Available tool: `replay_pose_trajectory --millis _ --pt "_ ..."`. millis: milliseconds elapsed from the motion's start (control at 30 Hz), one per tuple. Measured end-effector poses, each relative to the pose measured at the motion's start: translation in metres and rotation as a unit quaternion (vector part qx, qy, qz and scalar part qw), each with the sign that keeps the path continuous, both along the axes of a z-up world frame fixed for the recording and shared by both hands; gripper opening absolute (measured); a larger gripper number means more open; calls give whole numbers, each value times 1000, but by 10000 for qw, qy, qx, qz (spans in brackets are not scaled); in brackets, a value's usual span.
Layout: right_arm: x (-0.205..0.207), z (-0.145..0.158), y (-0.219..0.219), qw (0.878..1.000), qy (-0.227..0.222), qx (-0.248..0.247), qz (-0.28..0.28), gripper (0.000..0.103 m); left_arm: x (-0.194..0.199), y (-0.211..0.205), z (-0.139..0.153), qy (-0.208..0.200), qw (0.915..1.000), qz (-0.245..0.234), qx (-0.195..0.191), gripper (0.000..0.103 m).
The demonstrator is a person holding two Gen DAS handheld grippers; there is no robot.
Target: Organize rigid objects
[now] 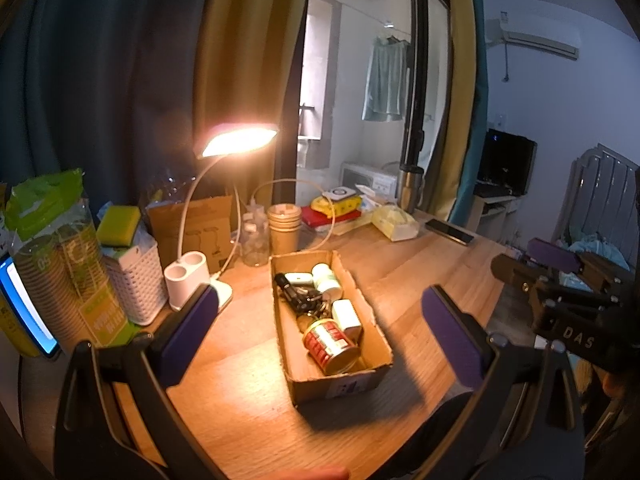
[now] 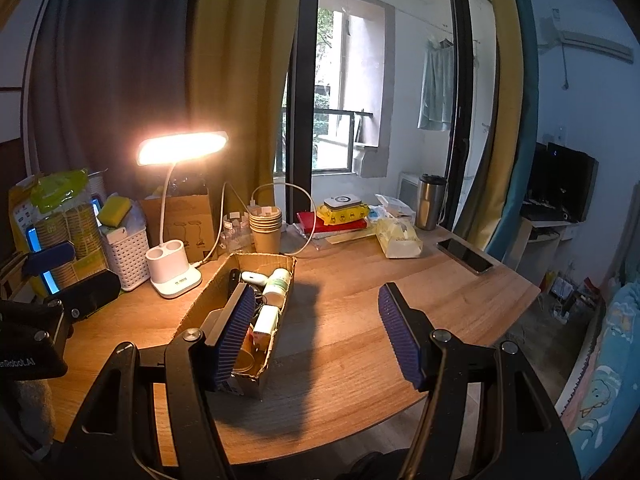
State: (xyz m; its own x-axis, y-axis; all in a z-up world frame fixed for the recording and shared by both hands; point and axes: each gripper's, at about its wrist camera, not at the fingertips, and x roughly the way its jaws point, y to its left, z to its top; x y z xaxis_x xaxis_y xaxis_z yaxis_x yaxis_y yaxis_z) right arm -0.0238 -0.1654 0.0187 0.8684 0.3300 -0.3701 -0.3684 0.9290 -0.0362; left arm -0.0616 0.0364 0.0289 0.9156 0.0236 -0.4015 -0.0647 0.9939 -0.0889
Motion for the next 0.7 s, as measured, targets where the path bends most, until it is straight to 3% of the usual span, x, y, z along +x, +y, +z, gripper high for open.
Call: replay_pose_trajectory --millis 700 --pt "3 -2 -1 10000 53 5 -40 68 3 -3 1 -16 10000 -34 14 102"
